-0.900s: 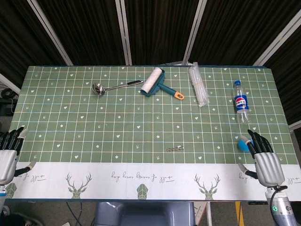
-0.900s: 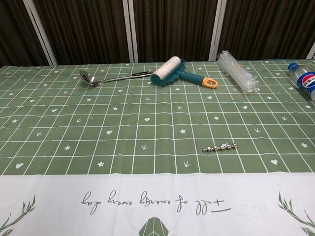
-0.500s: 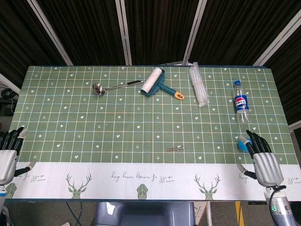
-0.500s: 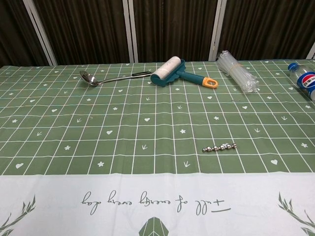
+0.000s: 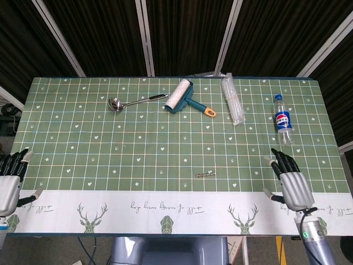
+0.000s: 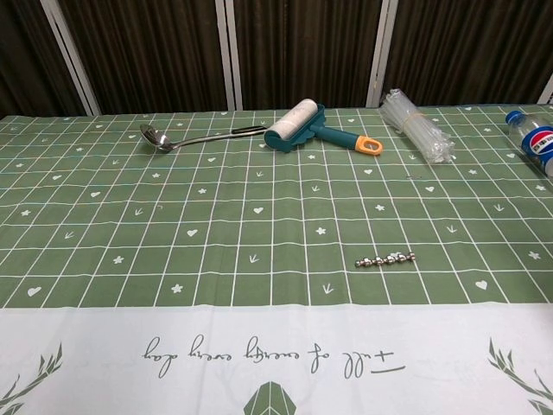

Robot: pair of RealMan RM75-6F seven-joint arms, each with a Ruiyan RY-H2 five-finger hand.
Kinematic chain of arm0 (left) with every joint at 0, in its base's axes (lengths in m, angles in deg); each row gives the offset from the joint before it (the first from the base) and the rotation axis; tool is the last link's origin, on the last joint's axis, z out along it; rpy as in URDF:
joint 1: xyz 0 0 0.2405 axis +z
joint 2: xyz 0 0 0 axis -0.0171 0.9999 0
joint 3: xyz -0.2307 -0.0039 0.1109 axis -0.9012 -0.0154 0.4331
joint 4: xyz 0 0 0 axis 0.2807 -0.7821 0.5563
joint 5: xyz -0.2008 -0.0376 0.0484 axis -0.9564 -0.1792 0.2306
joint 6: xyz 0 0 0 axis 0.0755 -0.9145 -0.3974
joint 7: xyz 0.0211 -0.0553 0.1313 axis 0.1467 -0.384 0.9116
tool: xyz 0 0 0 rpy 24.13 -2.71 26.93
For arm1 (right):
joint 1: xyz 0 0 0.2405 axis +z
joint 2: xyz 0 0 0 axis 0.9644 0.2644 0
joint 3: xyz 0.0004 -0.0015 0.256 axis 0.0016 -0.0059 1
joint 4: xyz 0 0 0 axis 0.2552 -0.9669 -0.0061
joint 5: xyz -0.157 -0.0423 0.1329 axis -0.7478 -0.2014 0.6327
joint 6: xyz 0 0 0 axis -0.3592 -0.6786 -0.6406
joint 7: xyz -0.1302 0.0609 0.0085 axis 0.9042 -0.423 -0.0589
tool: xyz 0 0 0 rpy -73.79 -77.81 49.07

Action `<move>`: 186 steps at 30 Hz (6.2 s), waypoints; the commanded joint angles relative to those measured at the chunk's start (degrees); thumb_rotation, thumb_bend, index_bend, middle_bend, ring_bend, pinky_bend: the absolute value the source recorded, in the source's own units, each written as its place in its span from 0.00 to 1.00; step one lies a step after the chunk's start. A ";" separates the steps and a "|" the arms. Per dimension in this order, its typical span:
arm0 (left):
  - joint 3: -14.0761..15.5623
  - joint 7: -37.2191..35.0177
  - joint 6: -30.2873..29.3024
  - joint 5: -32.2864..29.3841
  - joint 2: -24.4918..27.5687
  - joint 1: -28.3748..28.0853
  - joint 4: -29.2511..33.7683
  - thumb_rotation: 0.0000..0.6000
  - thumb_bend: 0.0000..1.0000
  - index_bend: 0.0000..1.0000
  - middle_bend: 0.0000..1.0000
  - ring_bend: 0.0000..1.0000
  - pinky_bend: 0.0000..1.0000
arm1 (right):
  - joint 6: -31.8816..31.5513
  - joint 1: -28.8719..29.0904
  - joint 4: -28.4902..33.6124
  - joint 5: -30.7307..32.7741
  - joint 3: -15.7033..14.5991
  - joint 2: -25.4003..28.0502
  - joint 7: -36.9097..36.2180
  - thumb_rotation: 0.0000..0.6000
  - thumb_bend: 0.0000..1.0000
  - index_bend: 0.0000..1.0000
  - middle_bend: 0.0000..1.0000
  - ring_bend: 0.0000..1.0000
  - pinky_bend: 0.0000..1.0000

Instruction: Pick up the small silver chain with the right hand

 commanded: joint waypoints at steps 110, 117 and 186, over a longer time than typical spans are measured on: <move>-0.30 -3.34 3.14 -3.00 1.05 -0.83 2.35 1.00 0.15 0.00 0.00 0.00 0.00 | 10.18 18.14 -22.01 20.92 7.56 -40.20 14.23 1.00 0.38 0.57 0.19 0.00 0.02; -0.31 -3.28 3.10 -3.03 1.04 -0.82 2.34 1.00 0.15 0.00 0.00 0.00 0.00 | 9.35 18.70 -19.85 21.33 9.63 -38.55 15.05 1.00 0.38 0.58 0.19 0.00 0.02; -0.60 -2.71 4.03 -4.42 1.02 -1.11 2.89 1.00 0.15 0.00 0.00 0.00 0.00 | 19.38 33.69 -42.66 40.76 24.84 -35.57 7.28 1.00 0.39 0.59 0.19 0.00 0.03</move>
